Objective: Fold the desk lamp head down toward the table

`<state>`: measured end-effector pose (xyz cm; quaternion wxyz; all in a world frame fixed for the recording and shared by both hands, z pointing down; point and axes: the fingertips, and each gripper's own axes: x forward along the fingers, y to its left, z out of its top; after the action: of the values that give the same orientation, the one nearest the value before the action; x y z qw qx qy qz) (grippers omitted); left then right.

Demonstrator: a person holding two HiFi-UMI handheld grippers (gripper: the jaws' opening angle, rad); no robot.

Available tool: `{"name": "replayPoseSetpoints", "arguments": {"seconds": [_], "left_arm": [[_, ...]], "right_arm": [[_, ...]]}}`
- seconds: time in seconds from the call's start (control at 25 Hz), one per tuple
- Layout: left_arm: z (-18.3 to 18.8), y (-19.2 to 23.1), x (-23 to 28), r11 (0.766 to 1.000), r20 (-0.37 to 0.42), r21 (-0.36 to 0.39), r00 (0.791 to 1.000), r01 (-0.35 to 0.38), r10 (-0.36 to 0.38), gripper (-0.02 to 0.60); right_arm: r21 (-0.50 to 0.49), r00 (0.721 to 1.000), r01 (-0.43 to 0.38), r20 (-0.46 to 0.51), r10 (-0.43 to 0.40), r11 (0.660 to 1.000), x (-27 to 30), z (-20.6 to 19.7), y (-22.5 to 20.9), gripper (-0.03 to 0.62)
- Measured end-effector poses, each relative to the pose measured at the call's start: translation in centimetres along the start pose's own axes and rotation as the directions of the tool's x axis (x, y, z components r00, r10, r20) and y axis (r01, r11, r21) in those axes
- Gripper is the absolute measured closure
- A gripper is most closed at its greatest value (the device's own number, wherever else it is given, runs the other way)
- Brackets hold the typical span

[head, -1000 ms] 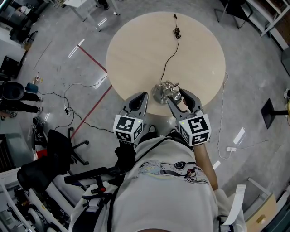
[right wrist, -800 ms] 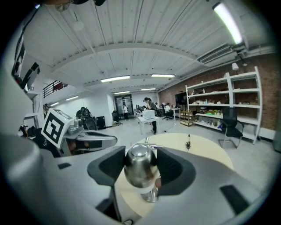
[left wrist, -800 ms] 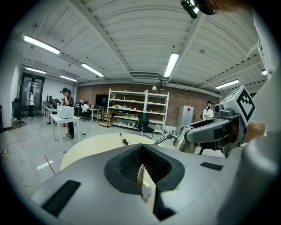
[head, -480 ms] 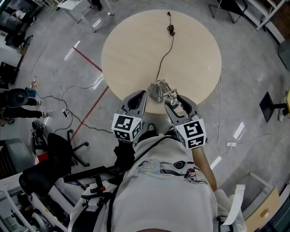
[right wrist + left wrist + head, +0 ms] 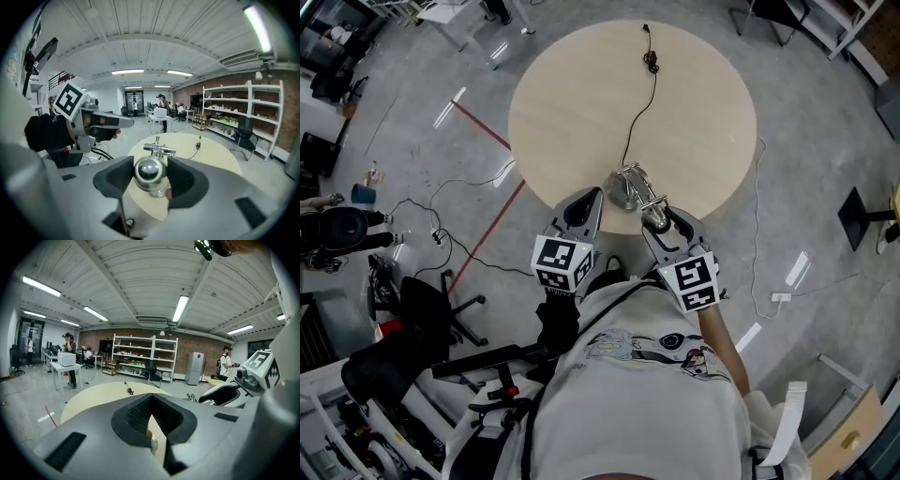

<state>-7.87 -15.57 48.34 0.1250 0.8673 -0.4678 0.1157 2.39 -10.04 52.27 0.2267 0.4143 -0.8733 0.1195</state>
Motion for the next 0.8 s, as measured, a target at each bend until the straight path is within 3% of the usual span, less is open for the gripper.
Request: {"name": "replayPoseSetpoints", "arguments": {"seconds": [0.8], "left_arm": [[-0.4,-0.2,-0.5,1.0,-0.012,0.008,1.0,-0.017,0.017,0.581]], "right_arm": [[-0.118,0.991,-0.005,-0.134,-0.011,0.993,1.6,-6.5,0.8,0.365]]}}
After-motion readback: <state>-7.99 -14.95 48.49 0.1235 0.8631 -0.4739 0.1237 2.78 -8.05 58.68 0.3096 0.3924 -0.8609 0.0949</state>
